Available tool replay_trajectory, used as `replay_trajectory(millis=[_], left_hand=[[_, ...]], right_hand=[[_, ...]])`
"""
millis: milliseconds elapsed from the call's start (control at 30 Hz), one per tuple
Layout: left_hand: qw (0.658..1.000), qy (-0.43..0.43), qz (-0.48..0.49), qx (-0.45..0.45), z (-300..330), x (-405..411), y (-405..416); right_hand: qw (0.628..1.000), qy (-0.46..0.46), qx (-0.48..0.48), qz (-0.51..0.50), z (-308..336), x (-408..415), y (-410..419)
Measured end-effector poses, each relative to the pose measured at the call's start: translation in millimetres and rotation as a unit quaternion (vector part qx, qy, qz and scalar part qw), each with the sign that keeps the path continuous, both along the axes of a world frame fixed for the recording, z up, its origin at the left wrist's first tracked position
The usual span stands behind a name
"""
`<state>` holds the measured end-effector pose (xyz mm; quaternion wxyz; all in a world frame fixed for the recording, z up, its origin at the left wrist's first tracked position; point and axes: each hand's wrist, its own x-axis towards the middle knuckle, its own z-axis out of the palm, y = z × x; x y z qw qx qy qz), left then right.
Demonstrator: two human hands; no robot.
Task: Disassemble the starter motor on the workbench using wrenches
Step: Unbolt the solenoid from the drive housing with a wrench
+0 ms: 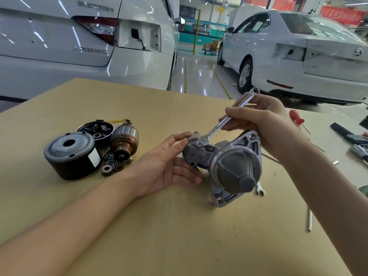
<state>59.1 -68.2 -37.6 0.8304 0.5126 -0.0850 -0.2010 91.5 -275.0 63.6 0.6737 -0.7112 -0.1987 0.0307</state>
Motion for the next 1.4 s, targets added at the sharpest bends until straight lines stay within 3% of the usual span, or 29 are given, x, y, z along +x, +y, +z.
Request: replay_trajectory(millis=[533,733,867,1000,1067,1133,1267,1333,1400], left_hand=[[1.0,0.005,0.001,0.002,2.6,-1.2,-0.6],[1.0,0.004,0.001,0.016,2.3,-1.3,0.4],[1.0,0.005,0.016,0.02,3.0,-0.6,-1.5],[0.999,0.001,0.016,0.033,-1.0,-1.1,-1.6],[0.999,0.006,0.007,0.047,-4.5,-0.5,-0.6],[0.999,0.007,0.012,0.042,-2.8,-0.2,-2.1],[1.0,0.004,0.011,0.015,1.8,-0.3,-2.4],[1.0,0.007,0.004,0.008,0.8,0.0,-1.6],[1.0,0.005,0.001,0.005,0.3,-0.2,-0.6]], right_hand=[[0.996,-0.053,-0.07,0.014,2.9,-4.1,0.1],[0.976,-0.132,-0.174,0.028,17.1,-4.4,15.7],[0.928,-0.222,-0.272,0.121,28.8,-8.4,57.6],[0.79,-0.341,-0.473,0.187,17.2,-15.4,94.8],[0.77,-0.345,-0.496,0.204,11.2,-18.2,97.5],[0.813,-0.34,-0.429,0.199,12.5,-21.3,88.6],[0.961,-0.205,-0.11,0.149,23.9,-21.6,47.9],[0.985,-0.133,-0.014,0.106,25.0,-15.1,24.2],[0.994,-0.071,0.017,0.078,20.9,-7.1,6.8]])
